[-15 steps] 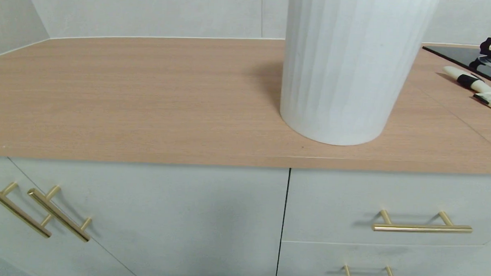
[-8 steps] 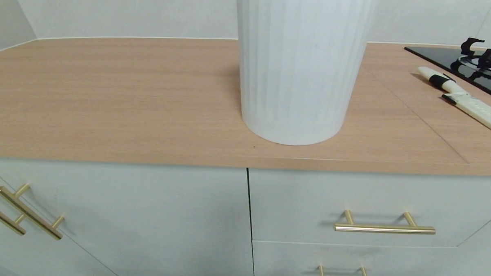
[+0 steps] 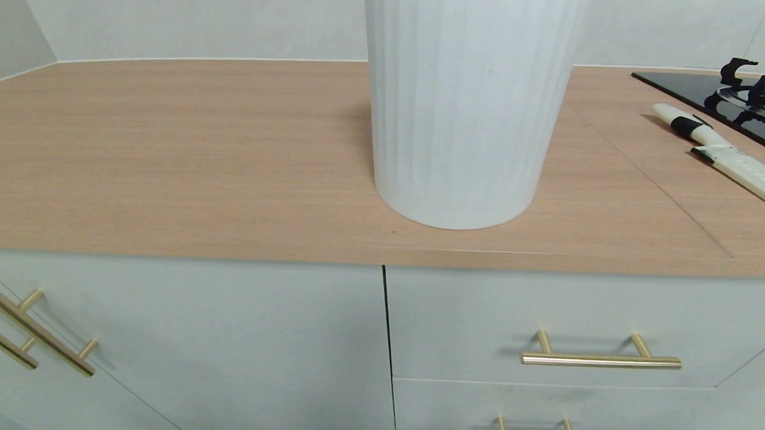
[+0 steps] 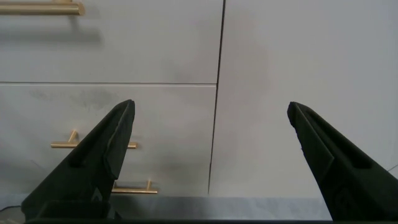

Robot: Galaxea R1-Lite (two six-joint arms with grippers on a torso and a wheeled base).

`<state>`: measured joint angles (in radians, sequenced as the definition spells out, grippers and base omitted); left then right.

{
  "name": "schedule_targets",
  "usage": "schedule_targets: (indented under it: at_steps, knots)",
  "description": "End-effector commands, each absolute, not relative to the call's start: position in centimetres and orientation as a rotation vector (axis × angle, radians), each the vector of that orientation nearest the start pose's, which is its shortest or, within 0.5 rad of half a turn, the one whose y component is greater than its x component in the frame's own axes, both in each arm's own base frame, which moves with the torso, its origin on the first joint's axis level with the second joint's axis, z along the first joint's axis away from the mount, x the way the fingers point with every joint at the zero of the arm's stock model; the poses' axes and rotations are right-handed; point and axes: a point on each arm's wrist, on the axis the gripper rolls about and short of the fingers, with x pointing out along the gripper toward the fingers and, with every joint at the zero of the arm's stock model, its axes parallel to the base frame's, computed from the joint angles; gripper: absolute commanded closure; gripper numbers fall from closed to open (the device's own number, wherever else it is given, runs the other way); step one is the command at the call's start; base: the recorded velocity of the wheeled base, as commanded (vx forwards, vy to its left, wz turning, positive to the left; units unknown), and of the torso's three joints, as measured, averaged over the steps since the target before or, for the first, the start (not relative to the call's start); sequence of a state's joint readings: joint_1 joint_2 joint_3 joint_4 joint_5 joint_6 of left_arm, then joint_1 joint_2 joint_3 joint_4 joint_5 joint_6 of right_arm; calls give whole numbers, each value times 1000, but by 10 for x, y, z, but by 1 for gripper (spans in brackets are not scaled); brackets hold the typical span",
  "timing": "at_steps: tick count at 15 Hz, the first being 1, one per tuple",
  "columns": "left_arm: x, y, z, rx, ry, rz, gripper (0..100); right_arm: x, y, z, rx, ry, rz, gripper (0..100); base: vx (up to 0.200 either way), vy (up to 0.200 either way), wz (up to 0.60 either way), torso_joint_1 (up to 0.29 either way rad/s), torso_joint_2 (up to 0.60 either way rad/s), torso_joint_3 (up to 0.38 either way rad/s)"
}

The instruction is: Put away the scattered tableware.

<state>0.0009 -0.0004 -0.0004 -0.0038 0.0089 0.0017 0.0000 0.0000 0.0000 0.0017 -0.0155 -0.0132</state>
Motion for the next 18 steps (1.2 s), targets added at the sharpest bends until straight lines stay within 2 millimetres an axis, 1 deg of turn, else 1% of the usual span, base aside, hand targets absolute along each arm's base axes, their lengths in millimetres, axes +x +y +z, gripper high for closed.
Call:
schedule_targets:
  at_steps: [1, 6, 10, 13, 15, 18]
  knots:
    - [-23, 0, 76, 2, -5, 11, 0, -23, 0, 75, -14, 3, -15, 0, 0, 0, 0, 0, 0, 0]
    - [-23, 0, 76, 2, -5, 11, 0, -23, 0, 75, -14, 3, -15, 0, 0, 0, 0, 10, -23, -7]
    - [-23, 0, 76, 2, -5, 11, 0, -23, 0, 75, -14, 3, -15, 0, 0, 0, 0, 144, -195, -222]
    - [-23, 0, 76, 2, -5, 11, 0, -23, 0, 75, -14, 3, -15, 0, 0, 0, 0, 165, -596, -255]
    - [-23, 0, 76, 2, -5, 11, 0, -23, 0, 75, -14, 3, -15, 0, 0, 0, 0, 37, -527, -264]
    - [-23, 0, 76, 2, -5, 11, 0, -23, 0, 75, -14, 3, -15, 0, 0, 0, 0, 299, -484, -258]
